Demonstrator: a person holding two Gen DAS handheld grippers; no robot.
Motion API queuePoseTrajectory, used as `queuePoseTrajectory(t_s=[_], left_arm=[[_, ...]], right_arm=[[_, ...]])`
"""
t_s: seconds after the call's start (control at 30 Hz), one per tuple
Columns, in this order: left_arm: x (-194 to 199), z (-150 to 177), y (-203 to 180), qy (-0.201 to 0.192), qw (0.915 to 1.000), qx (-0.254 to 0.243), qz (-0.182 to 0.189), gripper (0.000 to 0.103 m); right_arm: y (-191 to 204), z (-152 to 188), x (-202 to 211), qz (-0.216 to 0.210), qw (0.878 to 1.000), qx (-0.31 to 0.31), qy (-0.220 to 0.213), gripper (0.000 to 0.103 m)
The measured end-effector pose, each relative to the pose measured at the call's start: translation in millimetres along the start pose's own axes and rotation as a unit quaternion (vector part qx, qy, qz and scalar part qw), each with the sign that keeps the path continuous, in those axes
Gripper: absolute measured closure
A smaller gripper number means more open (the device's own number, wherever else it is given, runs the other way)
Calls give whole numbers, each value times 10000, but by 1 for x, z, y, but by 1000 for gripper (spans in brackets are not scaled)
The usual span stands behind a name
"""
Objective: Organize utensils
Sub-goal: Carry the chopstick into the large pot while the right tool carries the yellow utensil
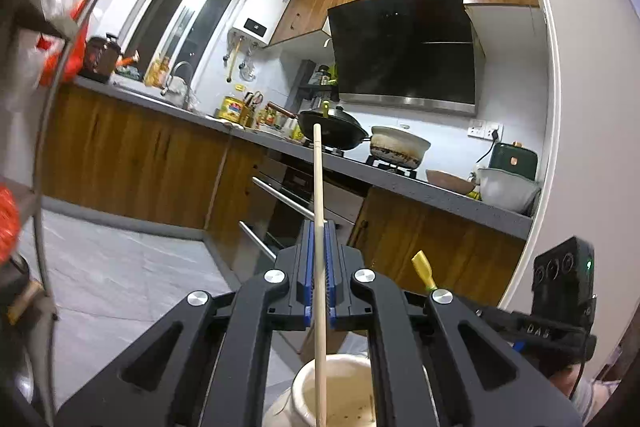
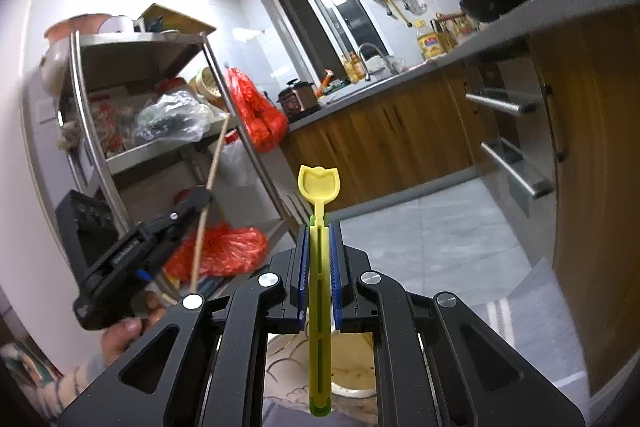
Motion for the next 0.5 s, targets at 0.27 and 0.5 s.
queuePoseTrajectory(t_s=[0.27,0.5], left_arm=[[-22,16,0,61,9998,-78,177,98],[-12,20,4,153,9994,-110,300,98]], right_arm=[[-2,7,-17,-16,9999,-146,43,93],[3,10,-22,128,9997,46,-200,93]])
Point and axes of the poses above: each gripper's, at about its wrist camera, not at the fingertips, and x roughly against the way its jaws point, y to its left, z to its underside, the point moved 4 cm from there along -x, roughly the way its jaws point, and after that the axes turned 15 degrees about z, right-handed, at the moved point
